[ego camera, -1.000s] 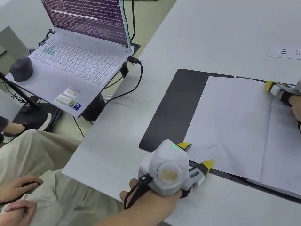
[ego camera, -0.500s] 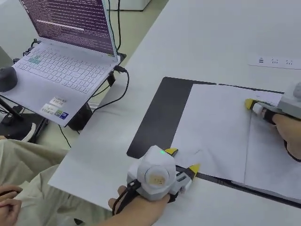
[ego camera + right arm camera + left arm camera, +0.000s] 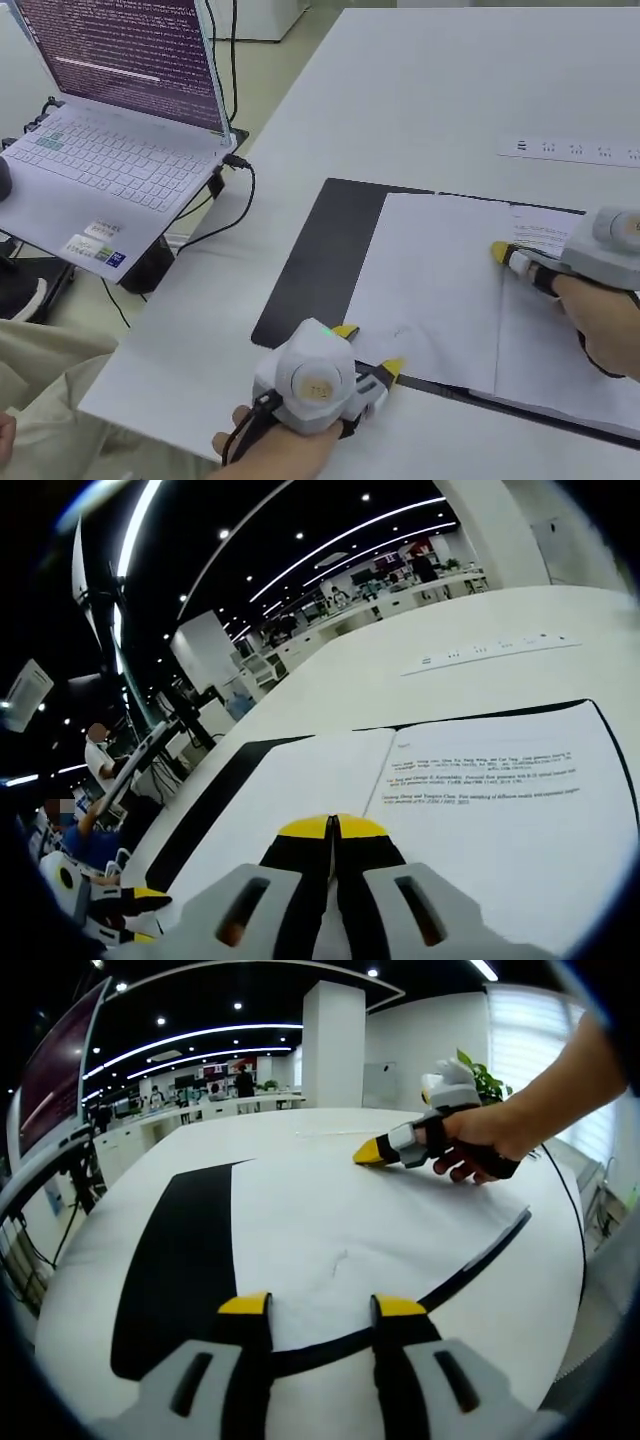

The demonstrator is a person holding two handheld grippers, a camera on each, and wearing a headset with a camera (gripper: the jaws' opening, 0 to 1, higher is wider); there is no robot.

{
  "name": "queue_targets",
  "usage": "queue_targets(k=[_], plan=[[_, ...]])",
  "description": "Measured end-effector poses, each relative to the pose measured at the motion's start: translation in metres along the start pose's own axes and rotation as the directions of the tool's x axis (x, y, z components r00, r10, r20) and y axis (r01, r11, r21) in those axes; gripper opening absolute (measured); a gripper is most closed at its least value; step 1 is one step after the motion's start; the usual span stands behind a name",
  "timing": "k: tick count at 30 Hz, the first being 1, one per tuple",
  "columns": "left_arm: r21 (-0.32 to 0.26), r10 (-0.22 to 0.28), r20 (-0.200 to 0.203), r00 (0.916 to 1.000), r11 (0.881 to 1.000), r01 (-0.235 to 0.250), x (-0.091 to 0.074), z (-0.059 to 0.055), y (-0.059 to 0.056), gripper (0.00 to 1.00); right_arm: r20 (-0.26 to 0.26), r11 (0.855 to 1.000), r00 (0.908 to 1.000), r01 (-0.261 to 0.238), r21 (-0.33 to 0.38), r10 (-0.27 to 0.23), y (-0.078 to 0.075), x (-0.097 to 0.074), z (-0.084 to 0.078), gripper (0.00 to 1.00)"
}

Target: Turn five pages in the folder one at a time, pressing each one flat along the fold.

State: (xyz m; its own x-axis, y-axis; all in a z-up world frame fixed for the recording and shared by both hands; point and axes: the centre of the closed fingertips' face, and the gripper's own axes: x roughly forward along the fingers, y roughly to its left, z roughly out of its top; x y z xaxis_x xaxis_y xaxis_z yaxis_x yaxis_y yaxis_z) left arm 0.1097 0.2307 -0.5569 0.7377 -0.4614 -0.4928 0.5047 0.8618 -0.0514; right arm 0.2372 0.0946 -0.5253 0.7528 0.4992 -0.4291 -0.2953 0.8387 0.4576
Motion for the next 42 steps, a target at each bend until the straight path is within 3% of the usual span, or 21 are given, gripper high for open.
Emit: queue_targets(k=[6, 9, 15, 19, 31, 42], plan=[[-0.001, 0.000, 0.003, 1.0000, 1.000, 0.000, 0.000, -0.001, 0.001, 0.38, -0.013, 1.000, 0.9998, -0.012, 0.000, 0.012, 0.008, -0.009, -0.010, 0.00], [0.000, 0.000, 0.003, 1.0000, 1.000, 0.000, 0.000, -0.001, 0.001, 0.38, -0.027, 0.998, 0.9995, -0.018, -0.057, 0.017, 0.012, -0.013, -0.017, 0.00], [0.000, 0.000, 0.004, 1.0000, 1.000, 0.000, 0.000, -0.001, 0.000, 0.38, -0.016, 0.999, 0.9997, -0.020, -0.032, 0.020, 0.012, -0.021, -0.024, 0.00], [-0.002, 0.000, 0.006, 1.0000, 1.000, 0.000, -0.001, 0.000, 0.000, 0.38, -0.049, 0.998, 0.9981, -0.040, -0.051, 0.038, 0.018, -0.028, -0.037, 0.00], [0.000, 0.000, 0.009, 1.0000, 1.000, 0.000, -0.001, 0.001, -0.001, 0.38, -0.066, 0.998, 0.9968, -0.050, -0.048, 0.047, 0.026, -0.046, -0.057, 0.00], [0.000, -0.003, 0.007, 1.0000, 1.000, 0.003, -0.001, 0.001, -0.001, 0.38, -0.112, 0.997, 0.9923, -0.059, -0.047, 0.053, 0.035, -0.071, -0.087, 0.00]])
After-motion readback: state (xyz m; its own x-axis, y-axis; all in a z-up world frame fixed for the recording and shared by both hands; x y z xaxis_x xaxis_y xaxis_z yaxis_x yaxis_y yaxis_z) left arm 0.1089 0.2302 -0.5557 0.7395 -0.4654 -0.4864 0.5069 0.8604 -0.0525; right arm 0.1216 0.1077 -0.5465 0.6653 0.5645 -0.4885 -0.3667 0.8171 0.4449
